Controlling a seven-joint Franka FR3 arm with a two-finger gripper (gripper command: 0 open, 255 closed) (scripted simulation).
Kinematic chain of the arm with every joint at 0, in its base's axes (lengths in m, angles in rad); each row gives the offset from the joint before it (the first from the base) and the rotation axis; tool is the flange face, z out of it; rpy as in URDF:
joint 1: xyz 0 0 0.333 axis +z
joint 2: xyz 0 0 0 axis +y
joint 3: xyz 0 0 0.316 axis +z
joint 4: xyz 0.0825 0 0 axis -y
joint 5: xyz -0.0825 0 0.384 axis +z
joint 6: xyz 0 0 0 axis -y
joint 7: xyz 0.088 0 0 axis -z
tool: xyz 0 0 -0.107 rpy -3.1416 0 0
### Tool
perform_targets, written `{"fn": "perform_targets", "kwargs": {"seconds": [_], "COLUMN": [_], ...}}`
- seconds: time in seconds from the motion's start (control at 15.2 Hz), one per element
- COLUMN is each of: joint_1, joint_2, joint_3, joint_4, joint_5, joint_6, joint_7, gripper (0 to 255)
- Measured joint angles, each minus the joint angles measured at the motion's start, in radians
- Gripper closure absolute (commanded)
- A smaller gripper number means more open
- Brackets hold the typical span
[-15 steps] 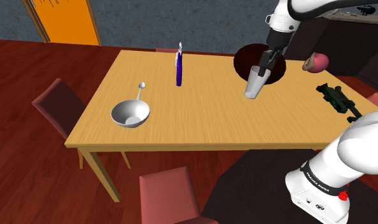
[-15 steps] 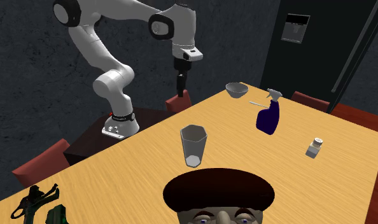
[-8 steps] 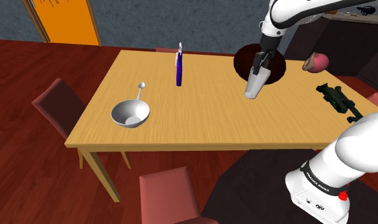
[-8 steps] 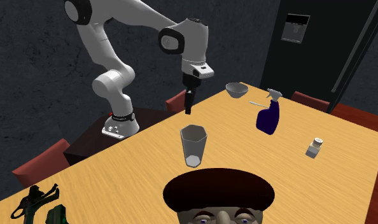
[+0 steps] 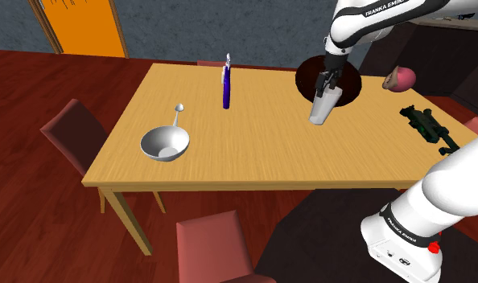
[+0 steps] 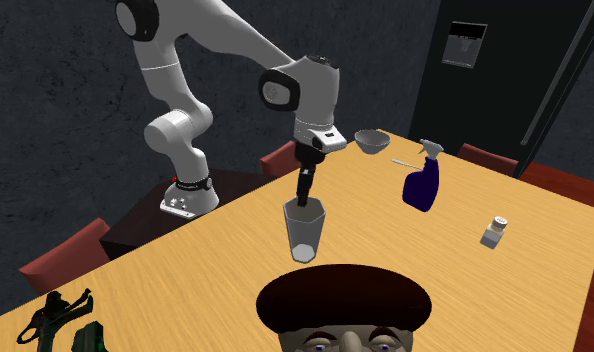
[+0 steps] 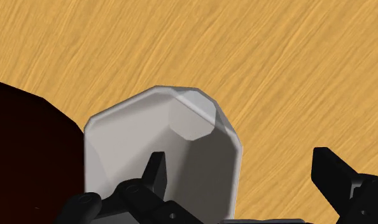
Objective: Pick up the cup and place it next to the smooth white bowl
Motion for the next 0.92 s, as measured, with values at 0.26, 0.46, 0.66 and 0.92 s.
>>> {"fn": "perform_targets", "kwargs": {"seconds": [0.26, 0.46, 0.66, 0.92], "joint_1": [-0.005, -0.005, -0.005, -0.005], "joint_2": [0.023, 0.031, 0.033, 0.033], "joint_3": [-0.006, -0.006, -0.007, -0.007], "joint_4": [-0.034, -0.042, -0.043, -0.043], "joint_5": [-0.003, -0.004, -0.004, -0.004], "joint_6": [0.058, 0.074, 0.076, 0.077], "joint_7": [-0.002, 0.000, 0.000, 0.000], "gripper": [0, 0, 0, 255]}}
